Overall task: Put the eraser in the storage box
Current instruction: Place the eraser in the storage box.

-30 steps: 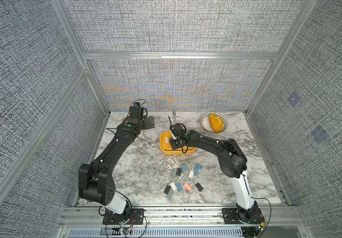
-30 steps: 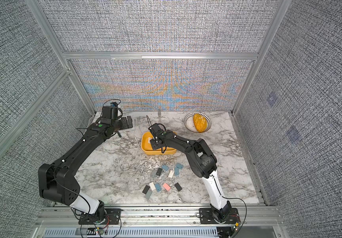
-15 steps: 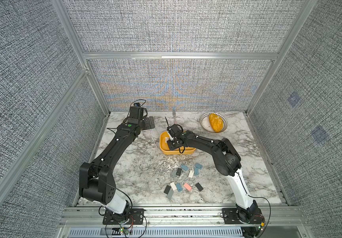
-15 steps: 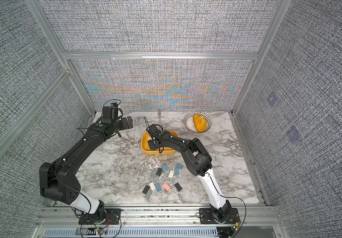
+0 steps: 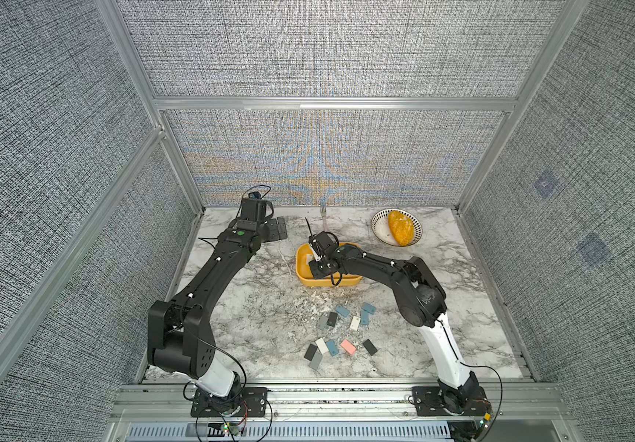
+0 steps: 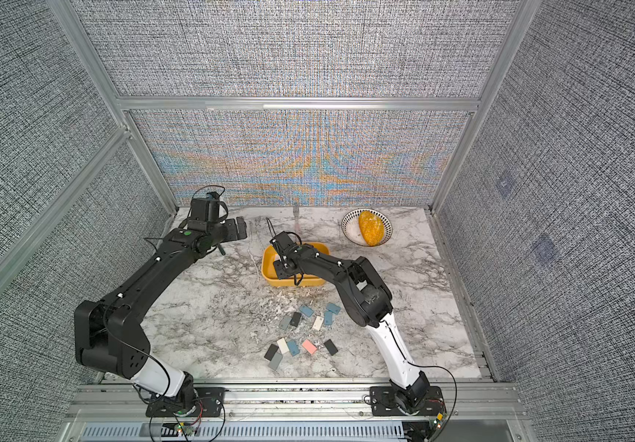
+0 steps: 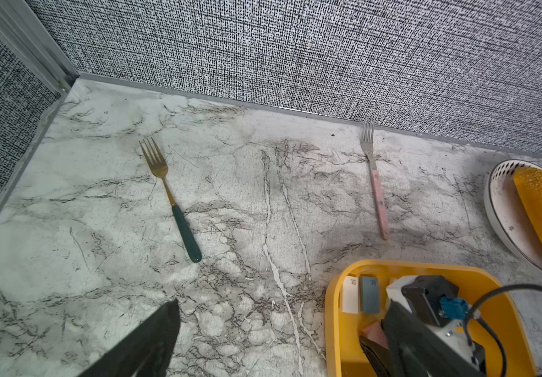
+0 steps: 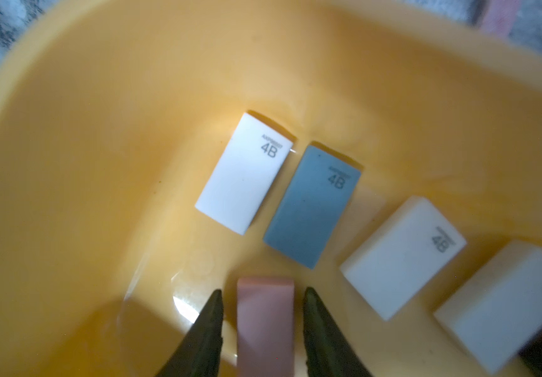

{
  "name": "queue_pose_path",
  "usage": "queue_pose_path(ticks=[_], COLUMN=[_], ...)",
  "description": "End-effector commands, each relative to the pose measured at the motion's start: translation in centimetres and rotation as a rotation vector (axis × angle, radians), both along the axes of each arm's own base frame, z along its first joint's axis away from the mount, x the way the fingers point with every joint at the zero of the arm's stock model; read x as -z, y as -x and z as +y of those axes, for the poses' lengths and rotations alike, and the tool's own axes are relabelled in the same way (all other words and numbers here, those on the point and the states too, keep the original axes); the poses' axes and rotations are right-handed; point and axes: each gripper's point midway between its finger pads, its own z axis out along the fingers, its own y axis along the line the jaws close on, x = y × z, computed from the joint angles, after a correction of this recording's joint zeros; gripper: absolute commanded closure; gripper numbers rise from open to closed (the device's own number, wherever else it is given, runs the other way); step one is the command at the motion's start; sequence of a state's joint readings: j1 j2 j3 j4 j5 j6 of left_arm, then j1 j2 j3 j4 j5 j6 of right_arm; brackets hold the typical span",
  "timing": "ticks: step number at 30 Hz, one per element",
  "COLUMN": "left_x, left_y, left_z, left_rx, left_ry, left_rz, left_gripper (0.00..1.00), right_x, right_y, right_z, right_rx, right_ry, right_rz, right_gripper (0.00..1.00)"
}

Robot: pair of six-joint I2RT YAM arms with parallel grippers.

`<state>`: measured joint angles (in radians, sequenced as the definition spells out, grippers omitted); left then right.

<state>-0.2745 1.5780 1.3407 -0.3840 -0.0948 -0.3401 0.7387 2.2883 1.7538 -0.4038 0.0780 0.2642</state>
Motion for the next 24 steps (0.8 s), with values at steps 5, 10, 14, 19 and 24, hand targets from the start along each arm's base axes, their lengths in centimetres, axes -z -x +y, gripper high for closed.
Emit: queue_pose_path(ticks=[5,10,14,19,24], left_x=[-0.6,-0.6,-0.5,-0.7,-1.1], left_y=[-0.4,-0.4,-0.4,-0.4,-0.3], left_z=[-0.3,-0.4,-0.7,-0.8,-1.0], left_rx=[0.009,0.013,0.021,0.024,0.033], left_ry=[0.015,0.022,0.033,0.041,0.052], left_rz=[-0.028,-0.027,-0.025,-0.029,-0.044], left_gripper=[0.0,0.0,0.0,0.0,0.0], right_x=[-1.0,-2.3,-3.6,-5.5,-8.5], right_y=[0.5,0.4,0.2,0.3,1.7], right_z=[-0.3,-0.5,-0.7,-1.0,-2.1], right_rx=[0.002,0.008,0.016,0.024,0.036], right_ry=[0.01,0.005,0.008,0.015,0.025], right_rz=[-0.002,-0.031,-0.061,-0.109,-0.169], right_gripper=[0.45,0.37,0.33,0.29,0.28])
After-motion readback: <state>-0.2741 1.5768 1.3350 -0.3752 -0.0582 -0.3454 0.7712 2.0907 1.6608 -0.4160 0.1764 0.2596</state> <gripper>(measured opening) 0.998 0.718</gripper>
